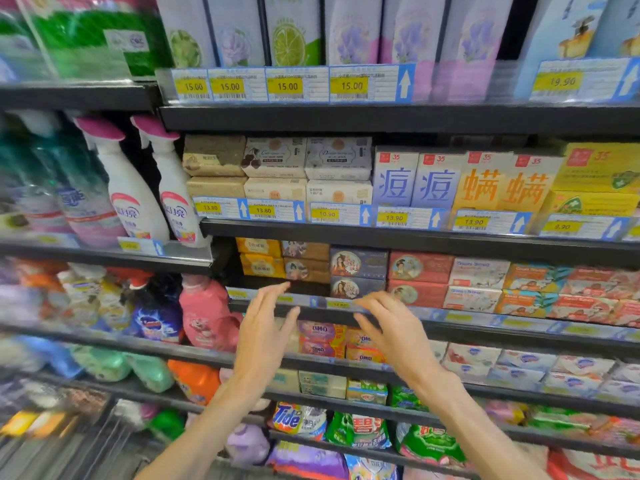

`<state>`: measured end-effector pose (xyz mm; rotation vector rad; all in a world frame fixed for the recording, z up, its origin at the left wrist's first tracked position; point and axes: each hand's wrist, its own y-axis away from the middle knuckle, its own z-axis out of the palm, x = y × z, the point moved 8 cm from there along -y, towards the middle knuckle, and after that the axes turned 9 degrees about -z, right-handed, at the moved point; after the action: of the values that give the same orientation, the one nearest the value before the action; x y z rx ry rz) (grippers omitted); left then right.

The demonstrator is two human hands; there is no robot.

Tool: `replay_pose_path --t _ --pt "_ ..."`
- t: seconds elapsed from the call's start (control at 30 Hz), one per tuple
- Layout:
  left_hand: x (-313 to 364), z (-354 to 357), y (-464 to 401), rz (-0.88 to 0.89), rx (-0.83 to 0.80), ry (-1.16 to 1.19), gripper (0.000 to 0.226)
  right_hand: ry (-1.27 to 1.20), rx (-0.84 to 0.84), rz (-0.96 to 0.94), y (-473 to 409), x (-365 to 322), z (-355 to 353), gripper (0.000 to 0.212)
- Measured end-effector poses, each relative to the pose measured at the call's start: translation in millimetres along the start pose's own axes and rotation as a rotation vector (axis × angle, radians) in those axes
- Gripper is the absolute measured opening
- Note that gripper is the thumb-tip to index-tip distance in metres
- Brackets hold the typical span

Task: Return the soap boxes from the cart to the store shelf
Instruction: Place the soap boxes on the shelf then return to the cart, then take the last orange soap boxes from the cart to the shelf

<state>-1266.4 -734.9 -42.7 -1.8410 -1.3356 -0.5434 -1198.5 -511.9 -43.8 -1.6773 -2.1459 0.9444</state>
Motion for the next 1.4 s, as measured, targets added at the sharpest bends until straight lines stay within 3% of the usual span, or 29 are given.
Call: replay_pose_path --t 0.17,0.5,0.73,1.03,1.27,1.4 --pt "-56.2 -60.4 32.0 0.069 0.039 -0.250 0.040 -0.093 -0.166 -0.181 -24.1 -66.7 56.3 0.031" --pt "-189.2 -227.1 115.0 -0.113 0.124 -0.528 0.056 -0.168 -0.394 -0.477 -72.2 -271.1 148.6 0.043" --pt "-286.4 -384.5 210.5 -0.270 0.240 -0.574 0.051 -0.237 -0.436 -0.727 -78.3 -466.9 205.8 0.053" --pt "-391.4 -548.2 305.6 -0.483 0.303 -0.738 0.070 -0.313 -0.504 -0.963 -80.4 -708.1 262.4 0.055" --pt "-467.0 -629.1 326.2 -0.612 0.350 -0.772 0.062 -0.379 -0.533 -1.042 -94.3 -831.5 335.9 0.064" --pt "-519.0 -675.2 315.2 -0.659 0.354 -0.776 0.070 -0.387 -0.545 -1.094 -120.4 -897.9 388.7 0.066"
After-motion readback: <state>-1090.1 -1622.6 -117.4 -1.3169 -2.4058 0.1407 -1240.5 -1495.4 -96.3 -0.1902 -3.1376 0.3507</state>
